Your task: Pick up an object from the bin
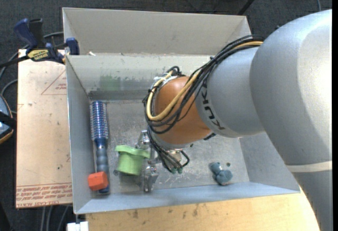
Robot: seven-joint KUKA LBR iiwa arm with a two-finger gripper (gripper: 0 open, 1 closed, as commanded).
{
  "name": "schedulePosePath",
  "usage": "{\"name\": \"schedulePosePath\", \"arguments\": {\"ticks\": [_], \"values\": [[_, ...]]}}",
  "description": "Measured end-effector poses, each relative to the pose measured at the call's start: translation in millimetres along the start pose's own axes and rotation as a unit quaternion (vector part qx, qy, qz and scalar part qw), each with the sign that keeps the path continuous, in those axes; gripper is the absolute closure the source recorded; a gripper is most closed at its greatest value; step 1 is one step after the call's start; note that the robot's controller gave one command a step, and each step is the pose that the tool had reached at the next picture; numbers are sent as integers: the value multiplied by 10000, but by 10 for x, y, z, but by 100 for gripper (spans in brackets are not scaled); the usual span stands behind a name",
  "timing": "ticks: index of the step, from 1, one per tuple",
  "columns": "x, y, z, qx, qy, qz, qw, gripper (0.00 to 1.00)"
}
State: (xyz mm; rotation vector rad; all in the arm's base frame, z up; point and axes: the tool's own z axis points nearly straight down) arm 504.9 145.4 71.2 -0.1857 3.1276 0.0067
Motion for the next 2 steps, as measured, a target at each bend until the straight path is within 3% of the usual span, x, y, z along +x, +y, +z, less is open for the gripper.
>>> {"name": "schedulePosePath", "arguments": {"ticks": [1, 2], "values": [[-18, 5, -44, -5, -9, 3, 10000, 100], [93, 184, -1761, 5, -8, -785, 9969, 100]]}}
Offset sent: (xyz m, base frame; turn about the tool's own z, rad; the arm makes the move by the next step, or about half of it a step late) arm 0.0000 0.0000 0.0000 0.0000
